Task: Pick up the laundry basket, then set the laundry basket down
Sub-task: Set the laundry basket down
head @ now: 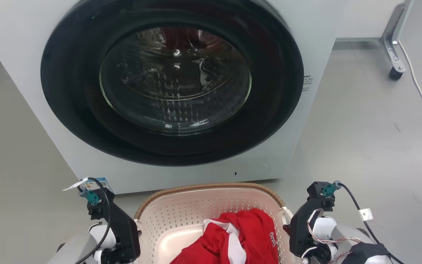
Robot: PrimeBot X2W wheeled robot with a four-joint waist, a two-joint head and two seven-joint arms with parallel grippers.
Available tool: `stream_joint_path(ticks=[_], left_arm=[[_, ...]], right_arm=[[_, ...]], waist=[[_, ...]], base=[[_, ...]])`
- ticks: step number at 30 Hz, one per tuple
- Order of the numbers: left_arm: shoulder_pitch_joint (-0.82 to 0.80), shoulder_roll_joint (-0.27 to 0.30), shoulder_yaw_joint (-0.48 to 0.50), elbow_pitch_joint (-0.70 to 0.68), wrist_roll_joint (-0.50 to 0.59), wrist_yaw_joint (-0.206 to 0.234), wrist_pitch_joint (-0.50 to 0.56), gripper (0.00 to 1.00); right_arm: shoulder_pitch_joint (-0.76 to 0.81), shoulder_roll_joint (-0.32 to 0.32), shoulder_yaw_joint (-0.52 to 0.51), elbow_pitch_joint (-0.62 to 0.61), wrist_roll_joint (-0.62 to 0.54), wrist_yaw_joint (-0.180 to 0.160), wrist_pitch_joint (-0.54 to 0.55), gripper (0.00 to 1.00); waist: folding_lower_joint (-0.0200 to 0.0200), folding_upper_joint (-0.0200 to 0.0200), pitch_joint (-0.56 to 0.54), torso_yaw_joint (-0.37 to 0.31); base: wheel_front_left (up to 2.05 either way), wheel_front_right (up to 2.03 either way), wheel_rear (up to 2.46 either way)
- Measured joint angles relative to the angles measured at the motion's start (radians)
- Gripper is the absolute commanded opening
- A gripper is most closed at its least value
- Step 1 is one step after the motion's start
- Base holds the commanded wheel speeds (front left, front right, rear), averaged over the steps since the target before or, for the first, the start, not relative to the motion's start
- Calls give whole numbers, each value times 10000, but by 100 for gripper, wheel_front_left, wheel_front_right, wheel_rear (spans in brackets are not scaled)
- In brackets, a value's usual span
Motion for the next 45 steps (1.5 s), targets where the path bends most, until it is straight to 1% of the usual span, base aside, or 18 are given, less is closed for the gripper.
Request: stream_joint_path(ticks=[10, 20, 22, 24, 28, 35, 45], left_arm=[[-417, -69, -63, -42, 288, 0, -1170, 0], [-563, -351, -159, -15, 736, 69, -2591, 0], [-565, -387, -163, -8, 798, 134, -2861, 0], [-584, -403, -171, 2, 849, 136, -3135, 0], [-797, -403, -198, 21, 941, 134, -3593, 0], [-1306, -443, -261, 17, 1283, 134, -4232, 0], [-2041, -508, -247, 33, 1459, 134, -5248, 0]], right_arm=[[-408, -29, 46, -46, -259, -94, -1011, 0], [-619, -186, 270, -42, -585, -100, -2010, 0], [-690, -190, 305, -42, -719, -102, -2192, 0], [-802, -196, 334, -48, -813, -176, -2370, 0], [-1053, -228, 391, -69, -976, -190, -2752, 0], [-1474, -299, 362, -107, -1095, -433, -3430, 0], [-2169, -414, 339, -142, -1331, -685, -4343, 0]], waist=[[1, 0, 1181, 8], [2, 1, 2601, 106], [2, 1, 2894, 136], [2, 1, 3185, 168], [2, 1, 3780, 233], [3, 1, 4821, 364], [2, 1, 6239, 571]], base=[[0, 0, 0], [0, 0, 0], [0, 0, 0], [0, 0, 0], [0, 0, 0], [0, 0, 0], [0, 0, 0]])
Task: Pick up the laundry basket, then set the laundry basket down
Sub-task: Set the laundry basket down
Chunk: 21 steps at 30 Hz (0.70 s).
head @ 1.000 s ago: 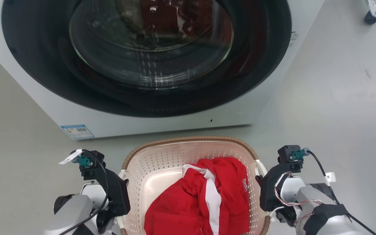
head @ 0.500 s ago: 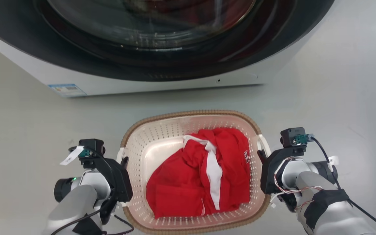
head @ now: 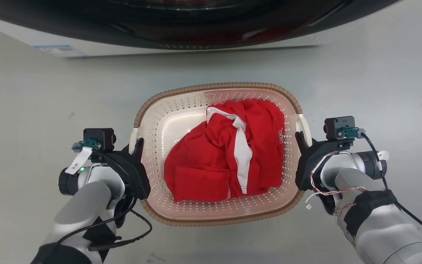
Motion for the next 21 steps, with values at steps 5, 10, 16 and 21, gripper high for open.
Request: stream_joint_path(ticks=[5, 10, 16, 21], left_arm=[[-7, -73, -25, 144, 71, -4, -380, 0], [-159, -169, -56, 305, 79, -12, -554, 0], [-221, -226, -130, 405, 79, -86, -593, 0], [-234, -272, -174, 491, 63, -86, -621, 0]], right_arm=[[-24, 13, 4, 136, -75, -40, -347, 0], [-117, 81, -23, 318, -121, -297, -740, 0], [-210, 113, -33, 510, -155, -385, -955, 0], [-210, 153, -58, 621, -153, -414, -1101, 0]], waist=[[0, 0, 455, 95], [-3, -1, 770, 142], [-3, 0, 950, 84], [-3, -2, 1022, 63]], base=[[0, 0, 0], [0, 0, 0], [0, 0, 0], [0, 0, 0]])
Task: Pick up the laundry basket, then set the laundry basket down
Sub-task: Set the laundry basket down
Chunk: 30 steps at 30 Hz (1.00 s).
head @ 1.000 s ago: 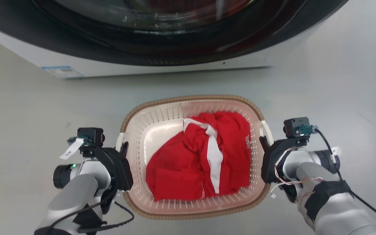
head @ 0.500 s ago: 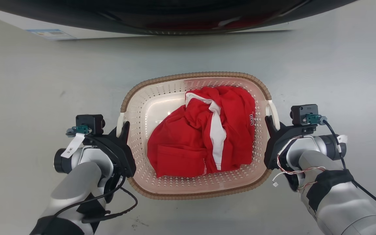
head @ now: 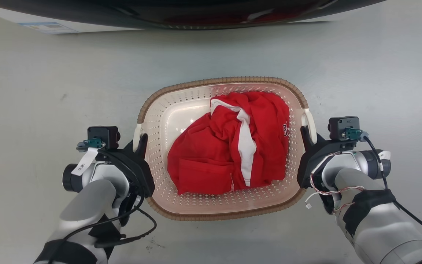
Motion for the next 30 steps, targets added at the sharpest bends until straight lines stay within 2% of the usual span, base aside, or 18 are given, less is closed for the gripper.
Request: stream_joint_path(ticks=[5, 6, 7, 8, 9, 10, 17, 30], left_arm=[[-39, -19, -38, 33, -58, 0, 2, 0], [-58, -21, -52, 29, -69, 0, 4, 25], [-58, -21, -52, 29, -69, 0, 4, 48], [-71, -19, -58, 17, -79, -4, 17, 48], [-89, -19, -61, -4, -96, -15, 17, 48], [-99, -19, -82, -27, -105, -13, 52, 100], [-100, -40, -174, -138, -209, -79, 90, 100], [572, 270, -362, -130, -339, -79, 44, 100]], right_arm=[[0, 29, -12, 79, 13, 2, -82, 0], [-1, 29, 2, 88, 13, 35, -90, 0], [-1, 29, 2, 88, 13, 35, -90, 24], [-5, 25, 15, 90, 13, 73, -94, 51], [-7, 21, 46, 102, 12, 109, -125, 96], [-7, 10, 56, 113, 12, 144, -136, 100], [-20, -12, 163, 150, 10, 499, -199, 100], [311, 23, 311, 297, 8, 809, -497, 100]], waist=[[0, 0, 14, 1], [0, 0, 15, 4], [0, 0, 15, 4], [0, 0, 14, 11], [0, 0, 11, 19], [0, 0, 6, 28], [0, 0, -136, 92], [-1, 0, -1106, 72]], base=[[0, 0, 0], [0, 0, 0], [0, 0, 0], [0, 0, 0], [0, 0, 0], [0, 0, 0], [0, 0, 0], [0, 0, 0]])
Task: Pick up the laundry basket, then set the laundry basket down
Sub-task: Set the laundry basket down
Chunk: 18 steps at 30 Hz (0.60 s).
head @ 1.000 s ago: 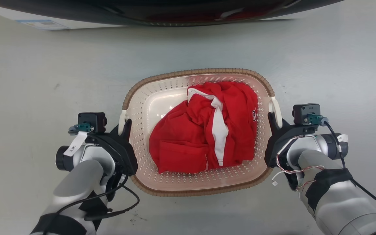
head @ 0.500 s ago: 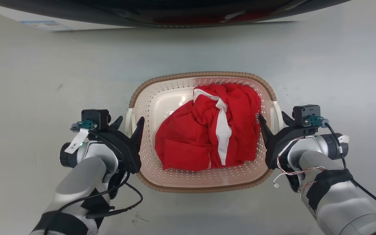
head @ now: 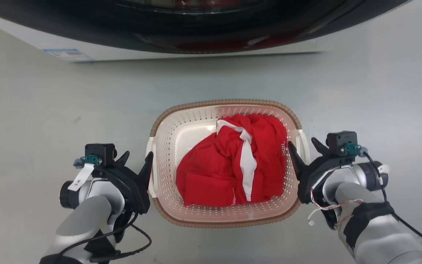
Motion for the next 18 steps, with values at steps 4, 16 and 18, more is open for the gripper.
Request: stream_joint_path(ticks=[4, 16, 18], left_arm=[[251, 81, -63, -42, -35, 0, -130, 100], [1344, 307, -173, -355, -88, 0, -546, 100], [1521, 376, -180, -416, -86, 0, -589, 100]], right_arm=[[364, 4, 13, 12, 0, 75, -123, 100], [1487, 27, -52, -213, 8, 205, -366, 100], [1635, 27, -61, -324, 8, 205, -374, 100]], waist=[[0, 0, -490, -27], [-1, -1, -2159, -145], [-1, 0, -2443, -171]], base=[[0, 0, 0], [0, 0, 0], [0, 0, 0]])
